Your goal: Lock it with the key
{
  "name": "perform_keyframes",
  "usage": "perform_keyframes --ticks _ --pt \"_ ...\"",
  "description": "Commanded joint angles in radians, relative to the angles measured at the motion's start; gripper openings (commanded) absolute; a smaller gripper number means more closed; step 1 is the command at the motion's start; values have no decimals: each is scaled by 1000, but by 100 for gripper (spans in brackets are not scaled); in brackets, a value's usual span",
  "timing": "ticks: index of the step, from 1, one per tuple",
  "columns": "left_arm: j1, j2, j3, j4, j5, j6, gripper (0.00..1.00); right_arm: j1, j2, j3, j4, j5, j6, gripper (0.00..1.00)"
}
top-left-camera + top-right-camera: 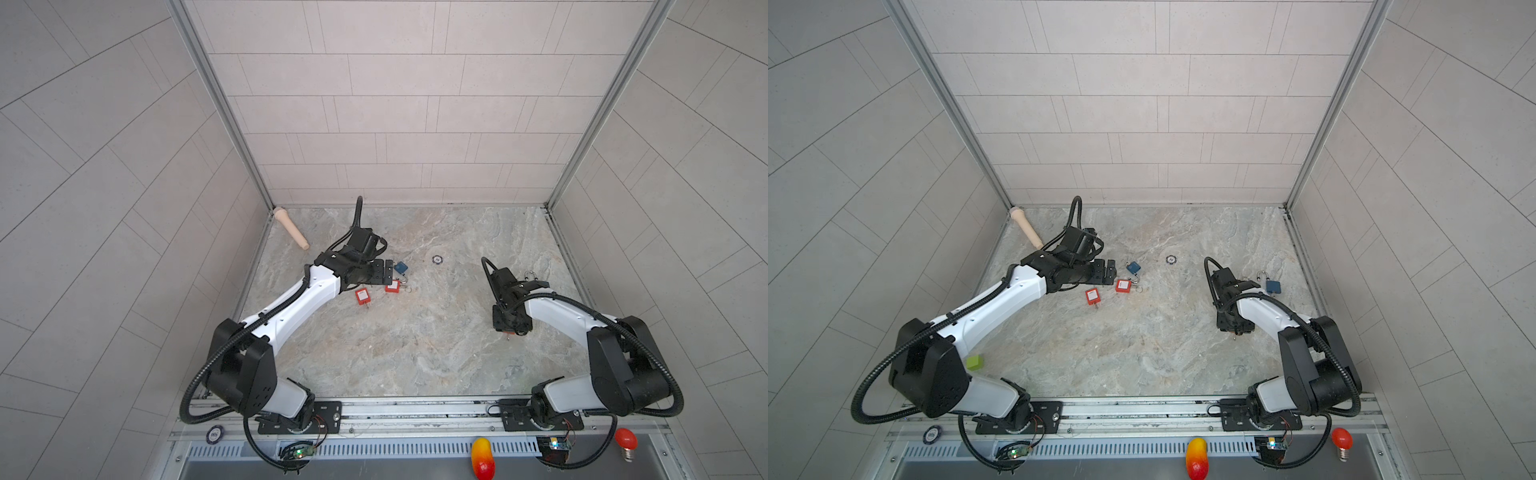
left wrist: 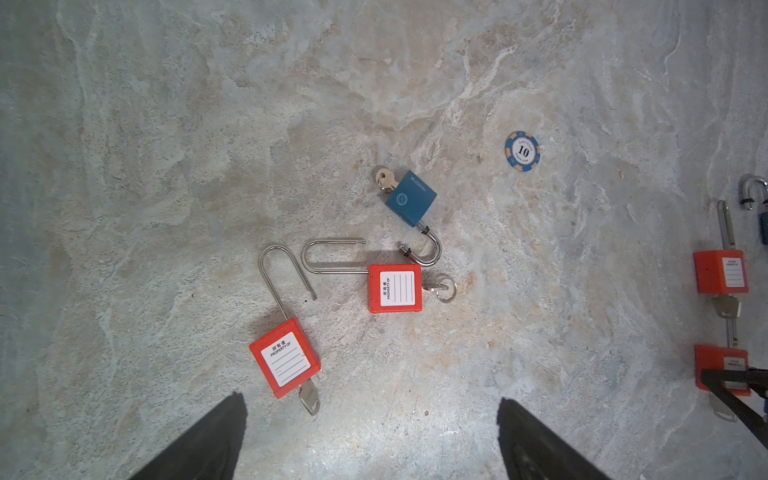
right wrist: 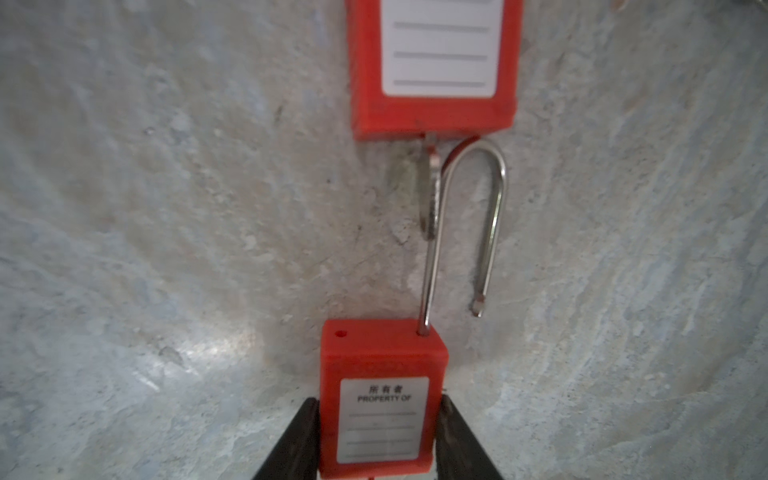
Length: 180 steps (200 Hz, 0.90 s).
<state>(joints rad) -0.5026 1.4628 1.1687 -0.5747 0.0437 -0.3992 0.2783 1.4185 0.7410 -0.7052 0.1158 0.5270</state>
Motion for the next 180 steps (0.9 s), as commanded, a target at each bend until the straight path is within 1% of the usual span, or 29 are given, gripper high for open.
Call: perform_keyframes --ticks 1,35,71,89,114,124,154,180 --pt "-7 -14 -1 -14 -19 -1 100 56 18 41 -18 25 -20 43" --pt "-7 -19 -6 -17 -21 -1 100 187 72 86 -10 16 -67 43" --pt "-9 -20 -4 -26 -25 0 100 292 152 144 10 5 -112 41" --pt "-8 -21 -4 -29 -29 0 100 336 186 187 6 0 -152 41" --pt "-9 -20 -4 -29 -29 -3 100 371 228 226 3 -43 -207 41" --pt "-9 -20 -3 -29 -29 -4 100 375 238 232 1 -55 -220 43" --pt "-10 -19 -1 -31 -26 -4 100 378 231 222 2 -52 -215 58" --pt "-9 -12 3 -31 -25 -4 100 377 224 205 1 -27 -192 64"
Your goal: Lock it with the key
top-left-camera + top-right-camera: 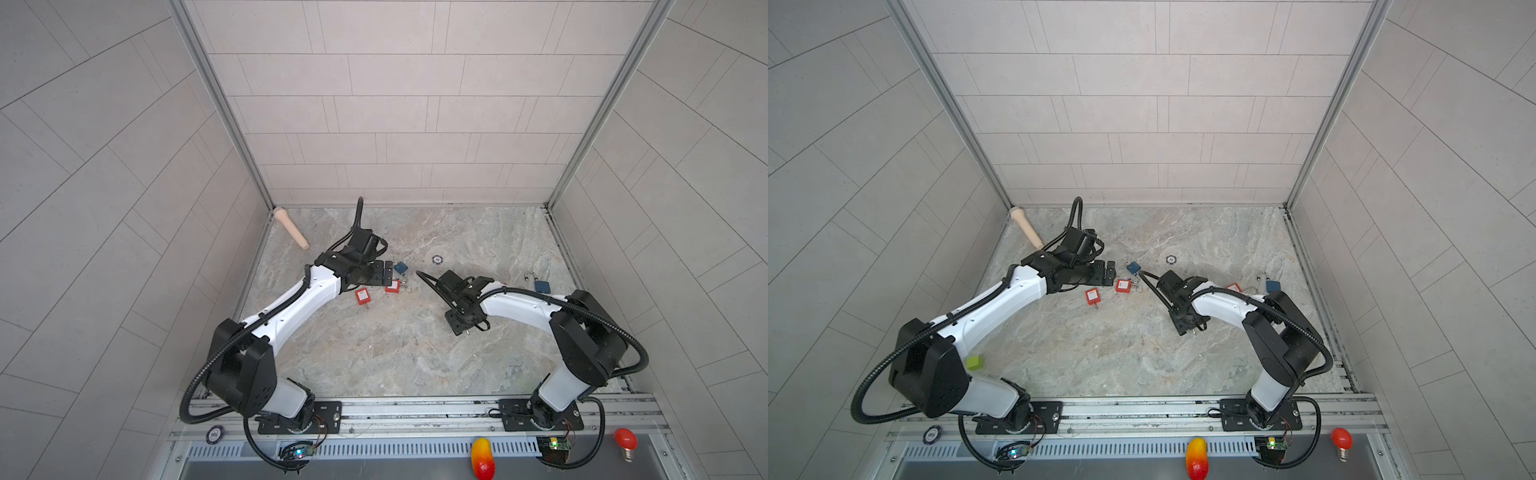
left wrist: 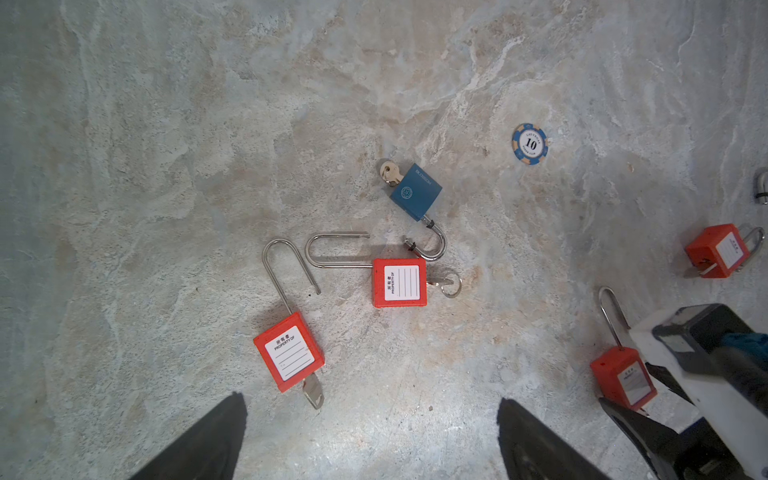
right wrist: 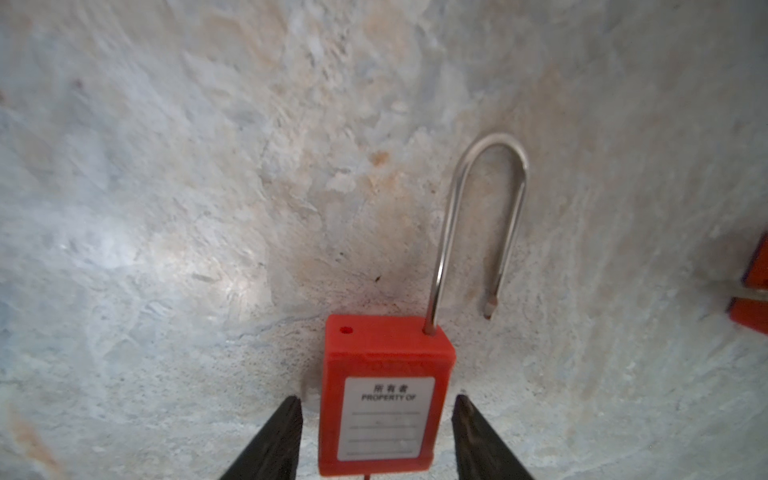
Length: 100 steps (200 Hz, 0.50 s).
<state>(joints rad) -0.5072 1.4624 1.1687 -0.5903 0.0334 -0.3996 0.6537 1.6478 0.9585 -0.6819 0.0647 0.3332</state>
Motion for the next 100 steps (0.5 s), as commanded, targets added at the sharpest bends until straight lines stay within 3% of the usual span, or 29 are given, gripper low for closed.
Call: perform_keyframes --ticks 1,41,100 --pt "-5 -12 3 -15 -15 -4 100 2 -5 -13 -23 26 3 64" --pt "-11 -9 12 -16 -13 -7 100 4 29 -8 -16 41 7 64" --pt "-15 -17 13 -22 -21 -9 100 2 91 28 4 17 -3 56"
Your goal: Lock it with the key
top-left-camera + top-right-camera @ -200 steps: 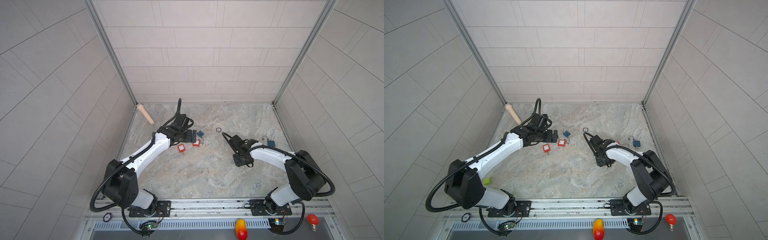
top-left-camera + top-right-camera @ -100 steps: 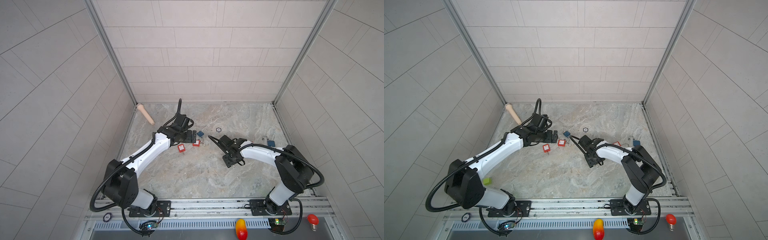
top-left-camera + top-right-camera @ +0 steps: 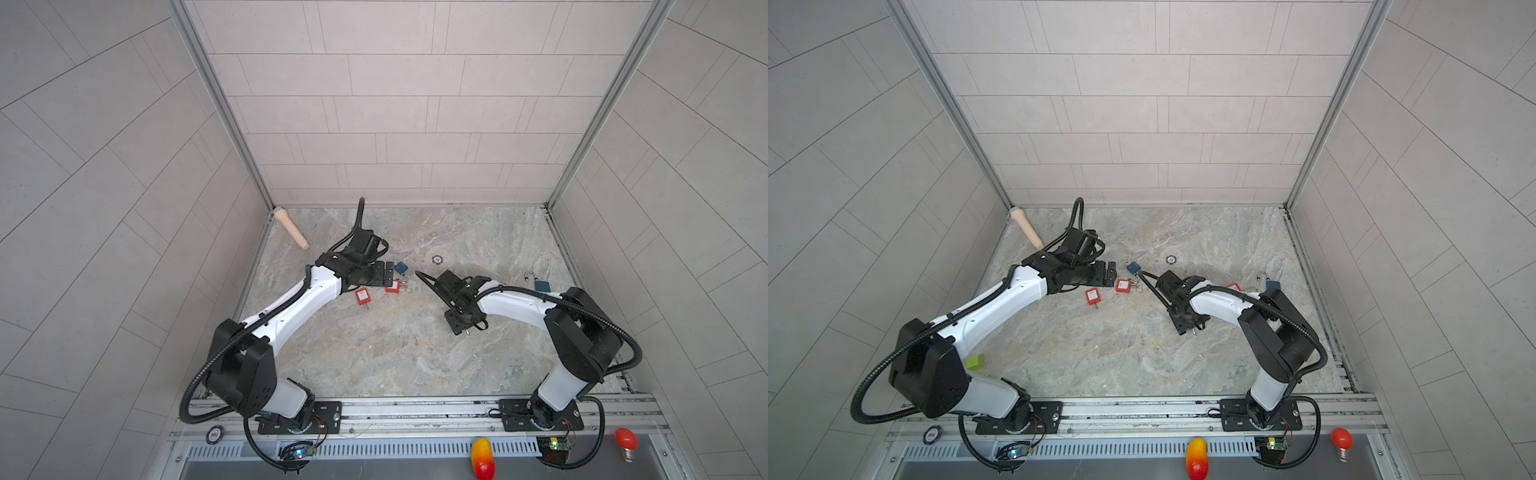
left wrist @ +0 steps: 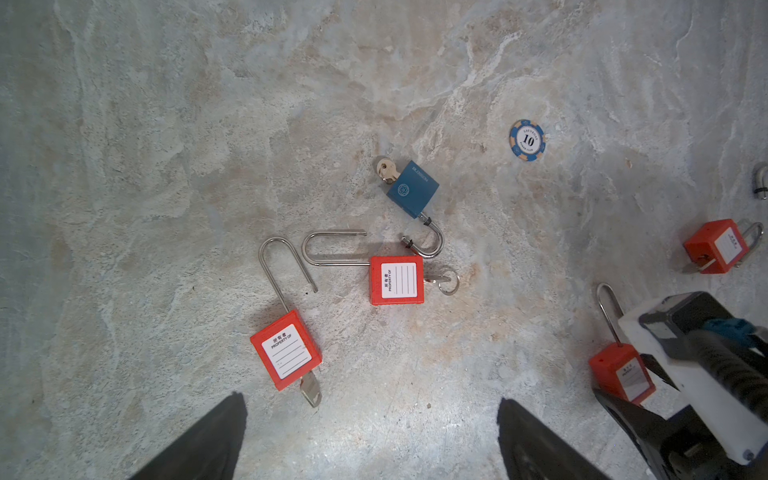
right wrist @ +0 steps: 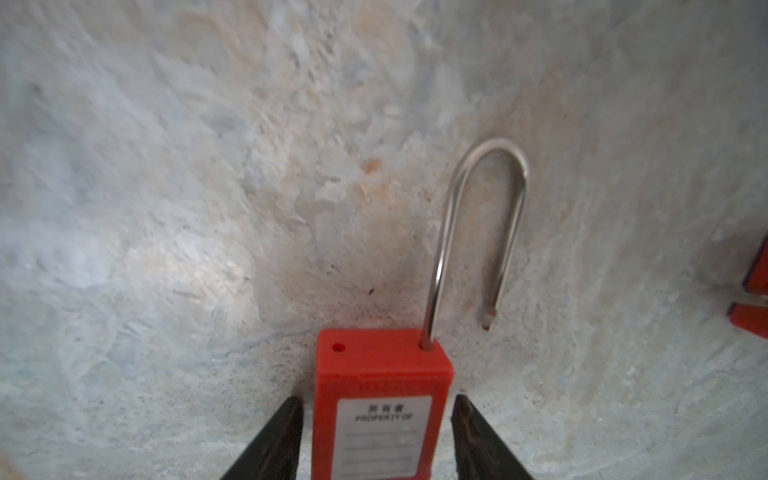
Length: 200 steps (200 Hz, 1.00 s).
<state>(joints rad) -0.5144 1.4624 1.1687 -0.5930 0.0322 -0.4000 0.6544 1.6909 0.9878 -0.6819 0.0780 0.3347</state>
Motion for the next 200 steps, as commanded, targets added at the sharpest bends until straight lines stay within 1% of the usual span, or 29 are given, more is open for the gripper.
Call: perform_keyframes --ticks 1,27,76,93,113,130,142,165,174,181,188,200 --pt "-7 -17 13 -20 -20 -8 100 1 48 -1 3 4 -4 56" --pt "-10 -19 14 -21 -23 -8 100 -4 46 -4 4 -4 1 46" --pt "-15 -2 32 -13 -14 5 100 -5 16 -9 -10 -31 -25 39" --pt "-16 -8 25 11 1 40 100 2 -31 1 -21 -46 -66 36" --pt "-16 -45 -23 96 60 121 96 9 -122 26 -46 -43 -138 35" --pt "-16 -100 -85 190 144 198 88 10 -219 43 -58 -50 -210 35" --pt "-16 -145 -159 274 239 251 81 10 -289 51 -55 -88 -268 35" --pt "-16 -242 -301 469 352 286 78 10 -388 64 -65 -189 -368 35" --pt "-16 -283 -365 567 432 318 76 10 -411 72 -80 -244 -424 35" --pt "-16 -314 -422 675 498 335 76 10 -424 77 -88 -277 -463 35" --pt "-16 -343 -476 789 573 340 74 10 -434 81 -92 -304 -483 36" --pt "-19 -379 -550 940 648 345 74 10 -443 95 -101 -345 -491 37"
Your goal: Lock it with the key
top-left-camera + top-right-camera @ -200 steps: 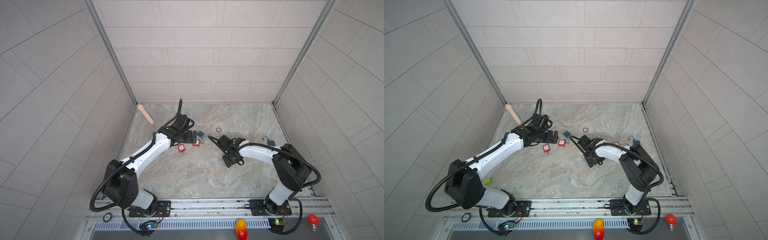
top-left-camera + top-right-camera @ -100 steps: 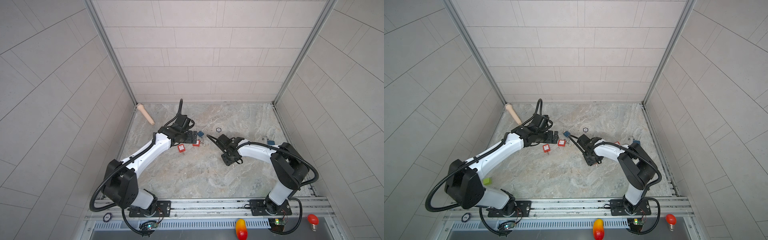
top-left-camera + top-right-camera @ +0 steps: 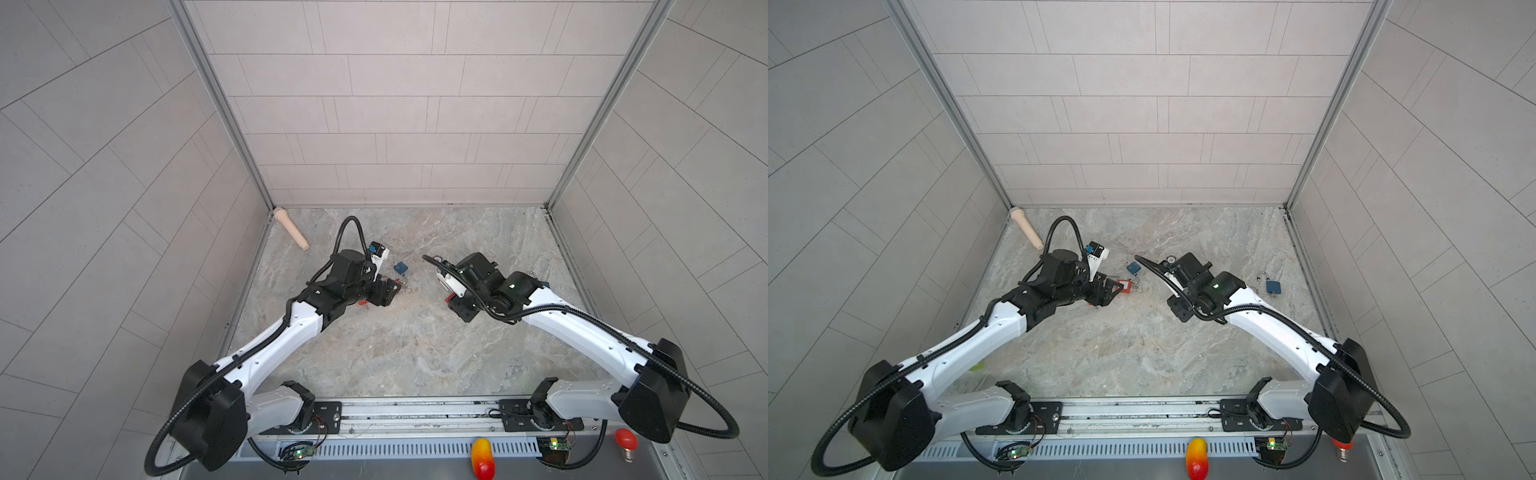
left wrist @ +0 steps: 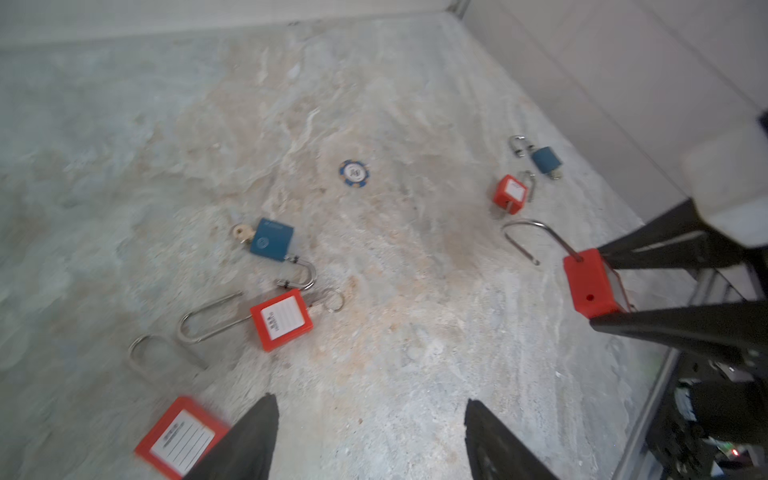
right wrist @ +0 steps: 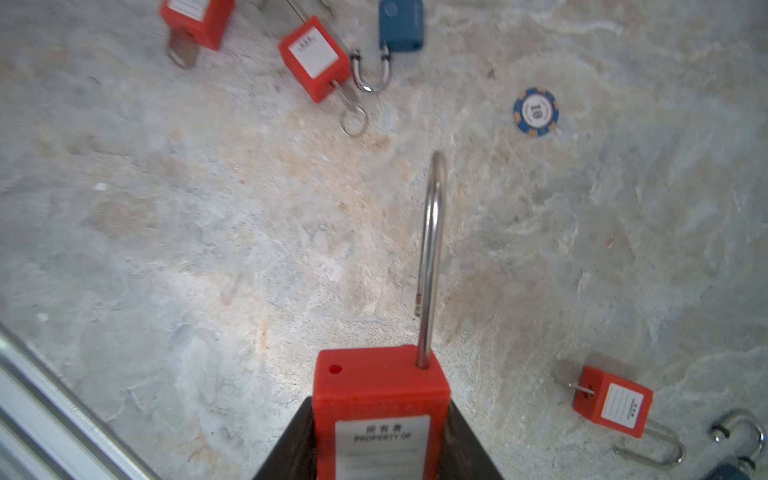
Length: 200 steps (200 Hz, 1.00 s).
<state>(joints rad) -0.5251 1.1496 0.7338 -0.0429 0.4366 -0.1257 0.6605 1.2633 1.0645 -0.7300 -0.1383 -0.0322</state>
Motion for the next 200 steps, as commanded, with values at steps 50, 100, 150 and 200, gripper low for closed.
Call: perform_keyframes --ticks 50,100,150,200 --pt "-29 -52 -91 338 391 146 66 30 -29 13 18 -184 -99 37" --pt "-67 0 -39 279 340 249 64 65 -25 0 65 -188 -99 34" --pt "-87 16 -17 241 248 323 65 89 -23 2 63 -205 -94 34" --pt "-92 9 -14 222 257 348 59 106 -46 -16 59 -224 -145 31"
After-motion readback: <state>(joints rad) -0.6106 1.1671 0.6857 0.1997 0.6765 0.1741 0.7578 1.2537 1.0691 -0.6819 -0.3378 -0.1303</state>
